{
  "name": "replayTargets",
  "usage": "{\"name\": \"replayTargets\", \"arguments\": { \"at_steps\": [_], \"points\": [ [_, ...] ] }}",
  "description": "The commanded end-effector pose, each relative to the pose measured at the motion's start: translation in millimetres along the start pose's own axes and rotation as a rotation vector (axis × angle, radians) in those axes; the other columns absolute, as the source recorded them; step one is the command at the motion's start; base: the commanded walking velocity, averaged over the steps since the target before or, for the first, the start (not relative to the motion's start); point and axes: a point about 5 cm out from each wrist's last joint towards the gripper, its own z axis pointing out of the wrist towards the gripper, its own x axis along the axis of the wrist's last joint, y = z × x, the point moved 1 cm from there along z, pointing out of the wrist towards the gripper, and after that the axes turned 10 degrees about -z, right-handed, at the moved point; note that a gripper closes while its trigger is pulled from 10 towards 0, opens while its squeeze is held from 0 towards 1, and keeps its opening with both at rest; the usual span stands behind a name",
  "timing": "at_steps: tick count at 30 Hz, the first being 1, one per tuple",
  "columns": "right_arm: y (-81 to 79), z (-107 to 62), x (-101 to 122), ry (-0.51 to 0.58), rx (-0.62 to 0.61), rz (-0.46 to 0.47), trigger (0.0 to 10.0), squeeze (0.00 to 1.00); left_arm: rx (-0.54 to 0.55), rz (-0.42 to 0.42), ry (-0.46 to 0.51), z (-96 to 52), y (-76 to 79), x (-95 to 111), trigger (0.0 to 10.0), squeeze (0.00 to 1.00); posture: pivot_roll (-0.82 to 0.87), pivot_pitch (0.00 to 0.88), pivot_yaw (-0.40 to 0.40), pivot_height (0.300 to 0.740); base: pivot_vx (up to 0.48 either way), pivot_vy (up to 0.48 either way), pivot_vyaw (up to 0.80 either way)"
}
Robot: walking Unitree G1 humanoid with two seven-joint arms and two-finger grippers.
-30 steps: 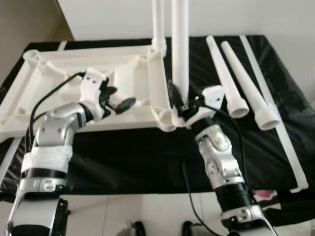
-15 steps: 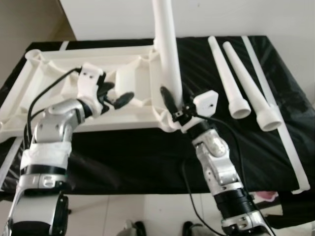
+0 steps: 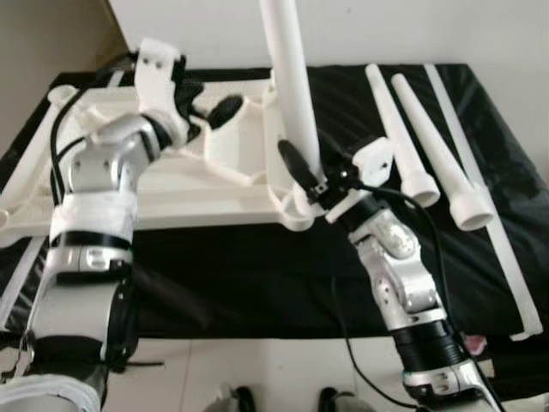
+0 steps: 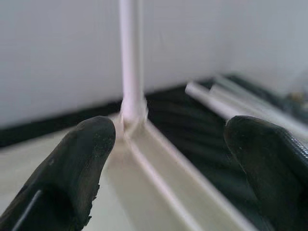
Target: Building children table
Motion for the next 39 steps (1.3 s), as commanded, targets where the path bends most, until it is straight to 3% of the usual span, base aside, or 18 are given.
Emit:
{"name": "replayTargets", "arguments": {
  "at_steps": [1,3,6,9,10,12,21,31,33,34,39],
  "points": [
    [-6.1,1.9,5,0.013,0.059,0.008,10.0,0.0,-0.008,-0.056,0.034,4.5,7.2,8,10.0,0.0,-0.08,0.16,0.063,0.74,0.0,0.0,0.0],
    [-6.1,1.9,5,0.013,0.059,0.008,10.0,0.0,-0.008,-0.056,0.034,4.5,7.2,8,10.0,0.0,-0.08,0.16,0.063,0.74,0.0,0.0,0.0],
    [-7.9,0.8,2,-0.016,0.095,0.017,10.0,0.0,-0.069,-0.086,0.059,10.1,19.9,16,10.0,0.0,-0.08,0.167,0.062,0.74,0.0,0.0,0.0],
    [-6.1,1.9,-5,-0.063,0.113,0.01,10.0,0.0,-0.192,-0.116,0.094,15.6,49.9,27,10.0,0.0,-0.08,0.172,0.058,0.74,0.0,0.0,0.0],
    [-6.1,1.9,-5,-0.063,0.113,0.01,10.0,0.0,-0.192,-0.116,0.094,15.6,49.9,27,10.0,0.0,-0.08,0.172,0.058,0.74,0.0,0.0,0.0],
    [-2.4,4.7,-9,-0.093,0.096,0.002,10.0,0.0,-0.258,-0.124,0.101,16.7,66.8,30,10.0,0.0,-0.08,0.173,0.057,0.74,0.0,0.0,0.0],
    [4.6,12.5,-20,-0.188,0.048,-0.053,10.0,0.0,-0.269,-0.113,0.12,20.9,79.8,40,10.0,0.0,-0.08,0.175,0.058,0.74,0.0,0.0,0.0],
    [2.9,18.1,-17,-0.18,0.054,-0.061,10.0,0.0,-0.261,-0.12,0.106,21.7,81.0,36,10.0,0.0,-0.08,0.168,0.057,0.74,0.0,0.0,0.0],
    [4.1,18.8,-14,-0.165,0.034,-0.059,10.0,0.0,-0.223,-0.113,0.086,20.6,72.2,30,10.0,0.0,-0.08,0.156,0.059,0.74,0.0,0.0,0.0],
    [6.7,17.2,-12,-0.159,-0.003,-0.062,10.0,0.0,-0.158,-0.091,0.062,17.8,57.5,21,10.0,0.0,-0.07,0.151,0.061,0.74,0.0,0.0,0.0],
    [14.3,11.9,-13,-0.183,-0.08,-0.058,10.0,0.0,-0.092,-0.095,0.046,8.2,37.5,9,10.0,0.0,-0.07,0.152,0.066,0.74,0.0,0.0,0.0]
  ]
}}
